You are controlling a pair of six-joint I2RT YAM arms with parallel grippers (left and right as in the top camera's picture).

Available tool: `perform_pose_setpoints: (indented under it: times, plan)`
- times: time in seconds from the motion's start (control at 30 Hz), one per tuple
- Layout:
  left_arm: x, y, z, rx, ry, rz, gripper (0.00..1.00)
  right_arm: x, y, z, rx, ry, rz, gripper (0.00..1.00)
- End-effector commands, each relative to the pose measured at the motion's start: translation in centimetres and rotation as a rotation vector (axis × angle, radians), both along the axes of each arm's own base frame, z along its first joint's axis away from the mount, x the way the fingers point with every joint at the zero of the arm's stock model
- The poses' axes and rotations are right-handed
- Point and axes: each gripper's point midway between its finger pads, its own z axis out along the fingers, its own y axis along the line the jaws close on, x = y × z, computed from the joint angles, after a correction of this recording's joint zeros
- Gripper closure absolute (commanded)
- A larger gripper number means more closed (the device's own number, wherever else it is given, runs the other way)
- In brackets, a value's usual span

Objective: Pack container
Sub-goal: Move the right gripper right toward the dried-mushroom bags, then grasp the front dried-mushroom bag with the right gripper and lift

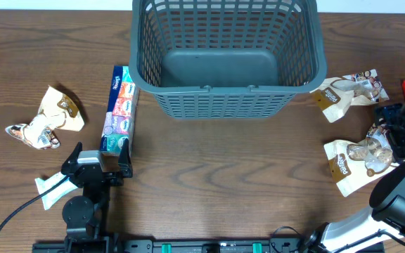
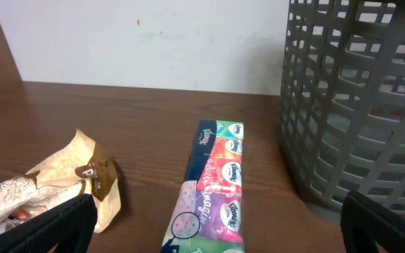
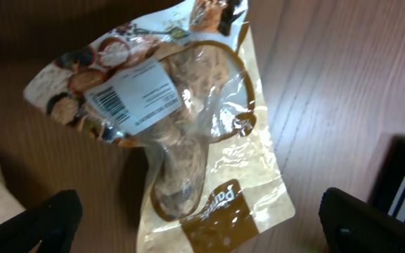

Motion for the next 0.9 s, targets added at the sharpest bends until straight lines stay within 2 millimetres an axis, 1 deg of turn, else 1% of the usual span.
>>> perform_pose_setpoints:
  times: [0.0, 0.1, 0.2, 0.3, 0.43, 0.57, 0.73, 0.87]
  plan:
    - [-0.1, 0.0, -1.5, -0.003, 0.046, -0.001, 0.01, -1.0, -0.2, -1.2, -0.012, 0.044, 0.023, 0.01]
    - [-0.1, 0.0, -1.5, -0.003, 0.046, -0.001, 0.01, -1.1, 0.2, -3.0, 0.012, 0.039, 0.070, 0.01]
    - [-0.1, 0.0, -1.5, -0.003, 0.046, -0.001, 0.01, 0.4, 0.7, -4.9, 0.053, -0.027, 0.213, 0.01]
    - [-0.1, 0.0, -1.5, -0.003, 0.046, -0.001, 0.01, 0.7, 0.9, -5.7, 0.058, -0.050, 0.237, 0.01]
    - [-0.1, 0.0, -1.5, -0.003, 0.046, -0.001, 0.01, 1.7, 1.3, -6.4, 0.079, -0.104, 0.266, 0.01]
    - [-0.1, 0.0, -1.4, -0.003, 0.045, -0.001, 0.01, 1.6, 1.3, -6.7, 0.077, -0.107, 0.264, 0.01]
    - [-0.1, 0.0, -1.5, -0.003, 0.046, -0.001, 0.01, 1.1, 1.5, -6.7, 0.082, -0.088, 0.218, 0.01]
    - [-0.1, 0.0, -1.5, -0.003, 0.046, -0.001, 0.01, 0.9, 1.5, -7.0, 0.079, -0.085, 0.216, 0.01]
